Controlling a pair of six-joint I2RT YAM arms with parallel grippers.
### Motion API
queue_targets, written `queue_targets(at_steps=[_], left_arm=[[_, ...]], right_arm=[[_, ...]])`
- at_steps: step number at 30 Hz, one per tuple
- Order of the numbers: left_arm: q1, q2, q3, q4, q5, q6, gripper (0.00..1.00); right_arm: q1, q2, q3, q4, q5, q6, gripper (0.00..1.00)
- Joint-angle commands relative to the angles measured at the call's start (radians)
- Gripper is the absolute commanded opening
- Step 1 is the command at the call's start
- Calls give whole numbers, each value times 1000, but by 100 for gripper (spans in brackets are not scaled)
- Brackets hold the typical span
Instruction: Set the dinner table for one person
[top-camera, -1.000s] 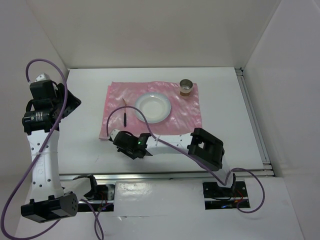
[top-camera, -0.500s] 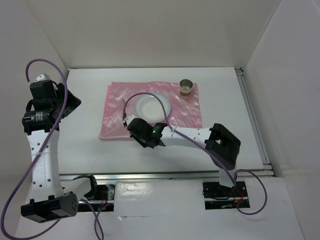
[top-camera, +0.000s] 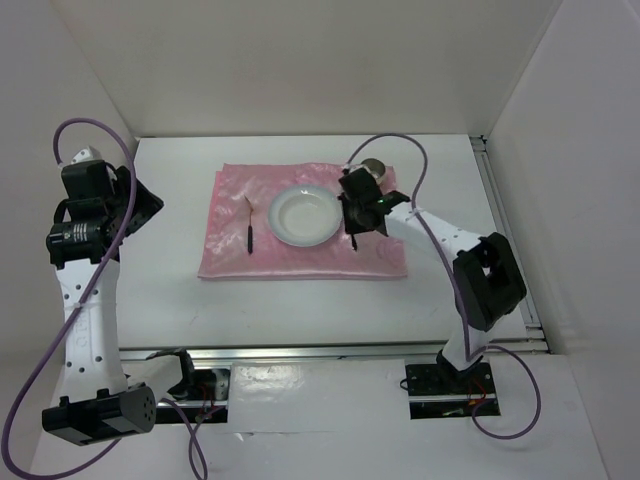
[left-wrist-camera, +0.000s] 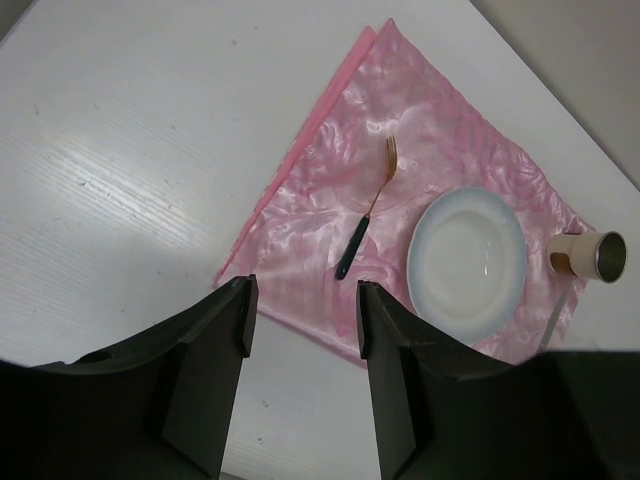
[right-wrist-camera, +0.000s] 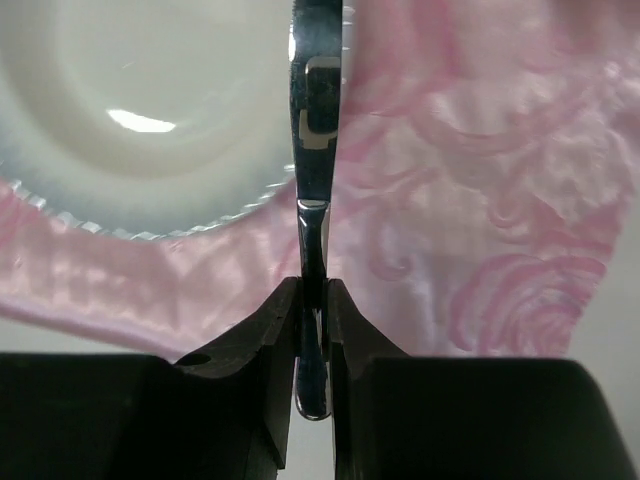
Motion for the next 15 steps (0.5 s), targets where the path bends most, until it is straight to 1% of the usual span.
queue_targets(at_steps=[1, 2, 3, 5, 11, 15], left_arm=[[3, -3, -7, 29, 15, 17, 61], [3, -3, -7, 29, 15, 17, 61], [3, -3, -7, 38, 15, 17, 61], [3, 6, -7, 38, 15, 17, 61], [3, 6, 2, 38, 15, 17, 61], [3, 6, -7, 38, 15, 17, 61]], right_arm=[[-96, -13, -13, -43, -56, 140, 0], [-141, -13, -28, -31, -68, 155, 0], [-160, -13, -28, -2, -109, 165, 0], [-200, -2, -42, 9, -124, 175, 0], [-231, 82, 4, 9, -133, 175, 0], [-240, 114, 4, 18, -156, 175, 0]])
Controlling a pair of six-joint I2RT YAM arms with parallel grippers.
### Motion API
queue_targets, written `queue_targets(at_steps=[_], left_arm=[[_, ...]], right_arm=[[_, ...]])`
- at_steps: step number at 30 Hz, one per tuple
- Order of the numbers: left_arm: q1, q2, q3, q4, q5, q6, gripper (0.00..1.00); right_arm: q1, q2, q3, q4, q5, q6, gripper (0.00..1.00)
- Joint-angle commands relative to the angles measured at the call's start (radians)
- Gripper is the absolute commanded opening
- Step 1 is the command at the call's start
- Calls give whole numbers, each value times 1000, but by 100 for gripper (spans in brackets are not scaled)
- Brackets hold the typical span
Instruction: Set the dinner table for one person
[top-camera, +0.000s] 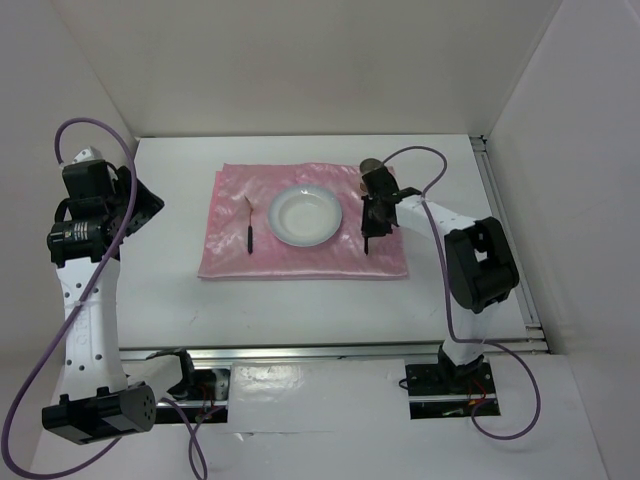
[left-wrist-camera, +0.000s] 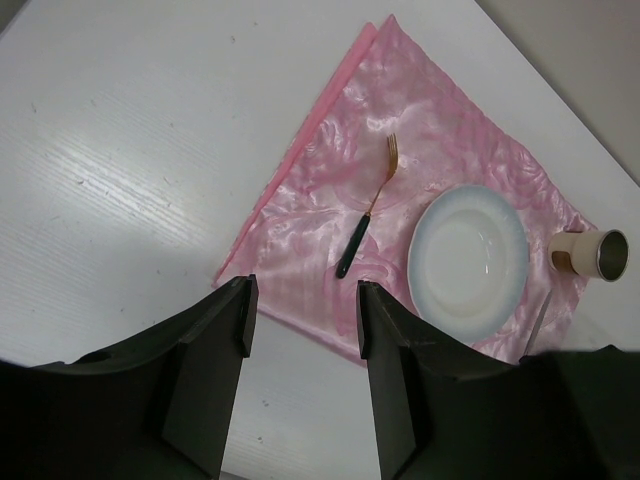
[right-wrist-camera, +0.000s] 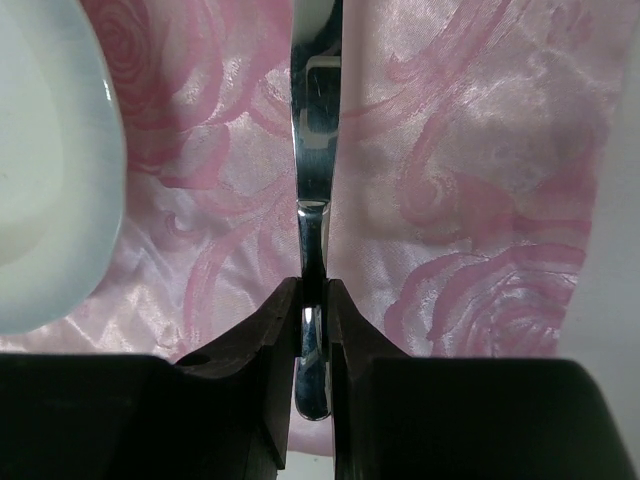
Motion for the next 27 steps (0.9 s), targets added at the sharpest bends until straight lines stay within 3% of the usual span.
queue_targets(at_steps=[1, 18, 21, 22, 23, 25, 27], left_arm=[[3, -1, 1, 36, 12, 17, 61], [3, -1, 1, 36, 12, 17, 61], [3, 9, 1, 36, 12, 17, 61], [3, 9, -9, 36, 12, 17, 61], [3, 9, -9, 47, 24, 17, 61], [3, 27, -9, 47, 35, 26, 61], [3, 59, -9, 47, 56, 26, 61]], right_arm=[[-8, 14, 36, 24, -30, 17, 0], [-8, 75, 26, 58, 57, 15, 4], [-8, 86, 47, 58, 57, 6, 17], [-8, 86, 47, 58, 46, 6, 32], [-8, 86, 62, 45, 46, -3, 40], [-8, 77, 79, 16, 37, -3, 41], [-8, 49, 102, -2, 49, -3, 49]])
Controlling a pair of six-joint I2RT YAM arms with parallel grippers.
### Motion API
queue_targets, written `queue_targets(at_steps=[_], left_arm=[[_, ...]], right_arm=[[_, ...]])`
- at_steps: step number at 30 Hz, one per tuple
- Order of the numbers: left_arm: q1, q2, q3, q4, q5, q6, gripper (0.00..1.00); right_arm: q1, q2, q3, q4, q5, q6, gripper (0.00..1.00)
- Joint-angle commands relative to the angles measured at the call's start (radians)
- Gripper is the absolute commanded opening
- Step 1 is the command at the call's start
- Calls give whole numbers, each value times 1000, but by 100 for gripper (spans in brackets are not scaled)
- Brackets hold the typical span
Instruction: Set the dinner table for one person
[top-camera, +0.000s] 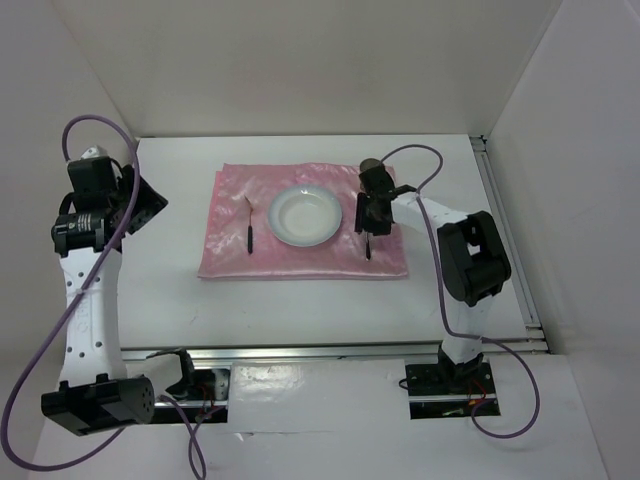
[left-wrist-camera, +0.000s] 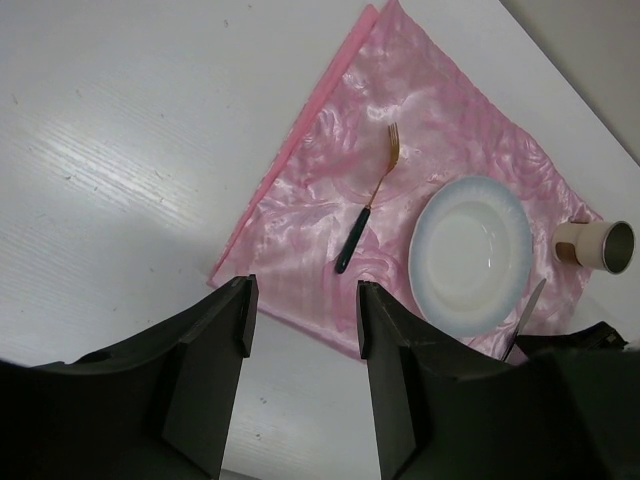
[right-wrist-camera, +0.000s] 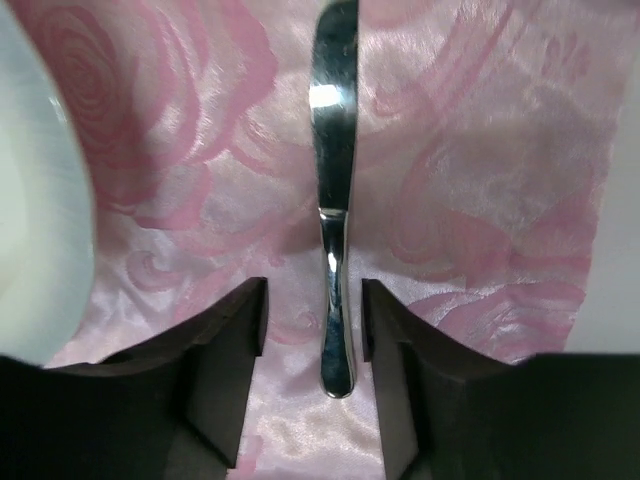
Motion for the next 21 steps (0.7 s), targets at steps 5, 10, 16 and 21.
queue_targets(at_steps=[5, 10, 16, 21], left_arm=[[-6, 89, -17, 57, 84, 74, 61], [-38, 191, -26, 21, 84, 92, 61], [-65, 163, -78, 76, 116, 102, 64], [-65, 163, -87, 96, 127, 92, 64]], right_arm=[[-16, -176, 99, -88, 79, 29, 100], [-88, -235, 121, -211, 187, 162, 100], [-195, -271, 99, -288, 180, 221, 100], [-232, -409, -5, -204, 124, 181, 99]])
